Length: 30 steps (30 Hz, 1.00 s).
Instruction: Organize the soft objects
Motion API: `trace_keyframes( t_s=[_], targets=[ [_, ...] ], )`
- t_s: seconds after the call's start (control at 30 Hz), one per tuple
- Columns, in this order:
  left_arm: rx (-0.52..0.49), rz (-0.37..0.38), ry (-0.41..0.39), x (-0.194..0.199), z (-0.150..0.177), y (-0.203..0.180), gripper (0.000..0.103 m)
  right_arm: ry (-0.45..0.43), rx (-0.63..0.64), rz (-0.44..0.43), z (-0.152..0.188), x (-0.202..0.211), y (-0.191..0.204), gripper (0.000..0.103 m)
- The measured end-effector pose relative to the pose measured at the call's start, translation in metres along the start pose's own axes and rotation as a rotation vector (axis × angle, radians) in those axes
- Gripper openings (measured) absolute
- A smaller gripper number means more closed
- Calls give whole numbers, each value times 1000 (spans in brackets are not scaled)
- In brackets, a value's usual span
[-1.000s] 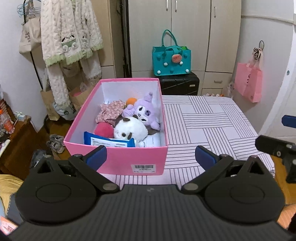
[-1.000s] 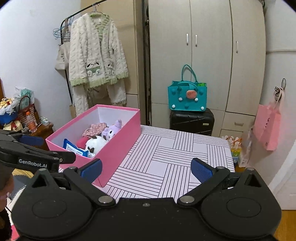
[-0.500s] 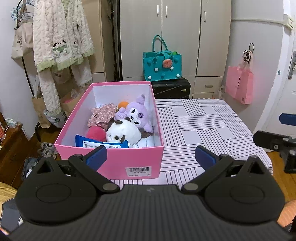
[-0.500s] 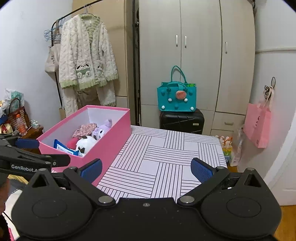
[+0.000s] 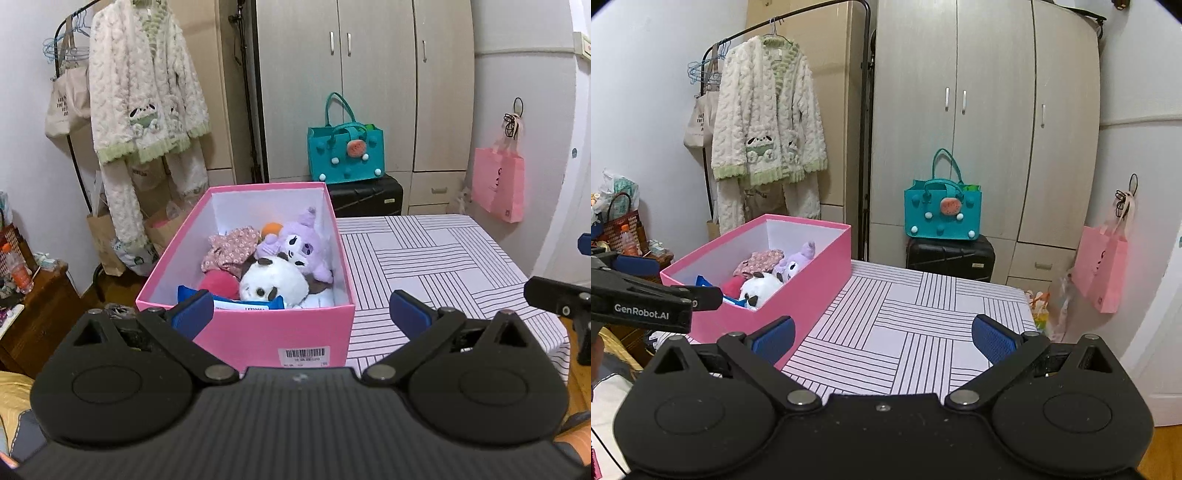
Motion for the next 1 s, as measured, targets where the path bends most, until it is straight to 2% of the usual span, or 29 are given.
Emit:
trace_keyframes(
  t_s=[0.27,0.47,1.0],
  targets=[
    [-2,22,-11,3,1,-6,103,-16,-19,24,-2,4,-7,103],
    [0,18,-4,1,3,-3,103,-23,-27,58,-2,4,-10,103],
    [-15,-8,6,1,7,-1,103,-28,-32,70,-1,4,-11,103]
  ],
)
Point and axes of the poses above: each gripper's, at about its wrist camera, not at the fingertips, and x roughly against the way its jaws point, y to its left, z to its underside, the point moved 7 cm from there along -x, roughly the way its jaws point, and after that the axes turned 3 degrees about x, right-handed, at the moved point
